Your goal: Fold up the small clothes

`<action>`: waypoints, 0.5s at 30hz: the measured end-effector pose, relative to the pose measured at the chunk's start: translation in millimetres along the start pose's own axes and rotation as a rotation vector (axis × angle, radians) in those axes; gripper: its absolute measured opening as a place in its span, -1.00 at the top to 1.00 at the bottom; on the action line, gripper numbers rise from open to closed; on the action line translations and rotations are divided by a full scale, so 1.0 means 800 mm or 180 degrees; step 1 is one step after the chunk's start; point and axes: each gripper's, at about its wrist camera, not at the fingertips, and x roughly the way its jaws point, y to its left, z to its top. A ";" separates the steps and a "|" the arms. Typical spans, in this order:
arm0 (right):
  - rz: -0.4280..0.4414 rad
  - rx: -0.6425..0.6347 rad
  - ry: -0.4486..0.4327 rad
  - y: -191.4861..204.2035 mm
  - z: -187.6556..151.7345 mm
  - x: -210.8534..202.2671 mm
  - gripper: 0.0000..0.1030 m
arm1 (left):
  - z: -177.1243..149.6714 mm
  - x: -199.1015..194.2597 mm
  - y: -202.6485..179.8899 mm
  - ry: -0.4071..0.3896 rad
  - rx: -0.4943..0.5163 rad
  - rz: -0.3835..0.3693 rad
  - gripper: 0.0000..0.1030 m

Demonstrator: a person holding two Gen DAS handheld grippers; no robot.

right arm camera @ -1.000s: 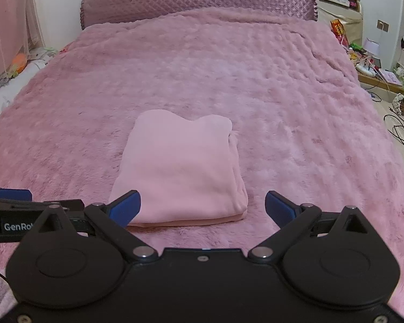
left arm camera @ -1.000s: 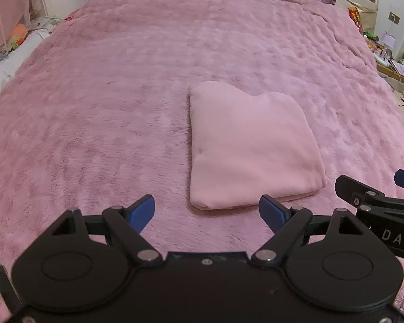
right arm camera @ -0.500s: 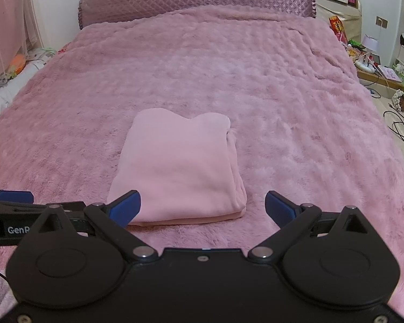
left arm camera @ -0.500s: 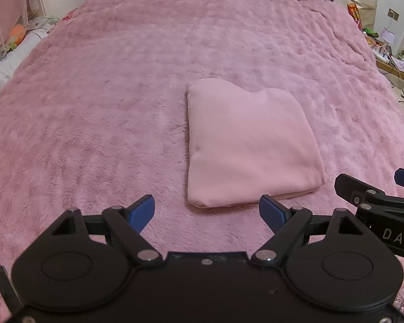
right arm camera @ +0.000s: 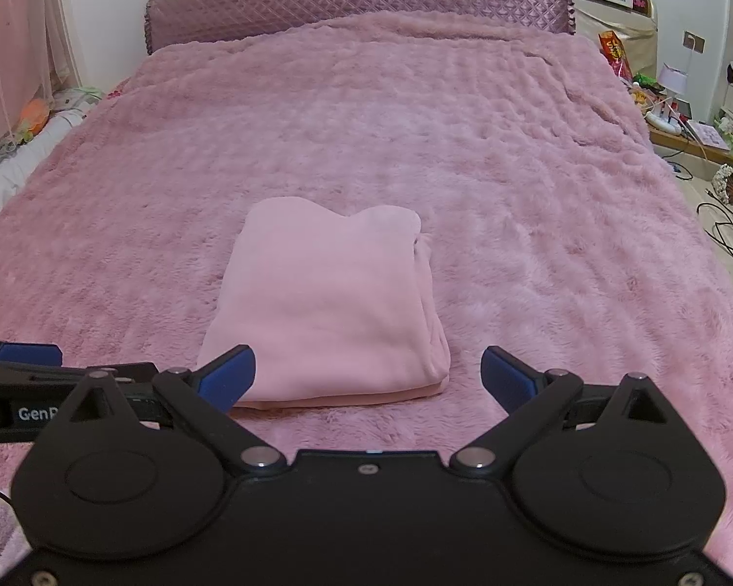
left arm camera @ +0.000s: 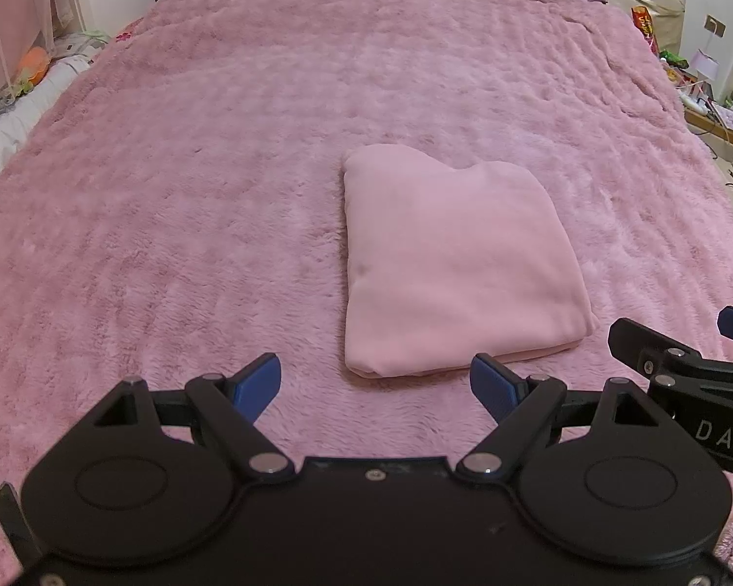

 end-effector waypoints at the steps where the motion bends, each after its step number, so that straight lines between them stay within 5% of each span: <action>1: 0.0004 0.0002 0.0000 0.000 0.000 0.000 -0.94 | 0.000 0.000 0.000 -0.0001 0.0002 -0.0003 -0.74; 15: 0.0011 0.0002 0.0002 -0.001 -0.001 -0.001 -0.94 | 0.001 0.000 0.001 -0.0005 0.0006 0.0017 -0.74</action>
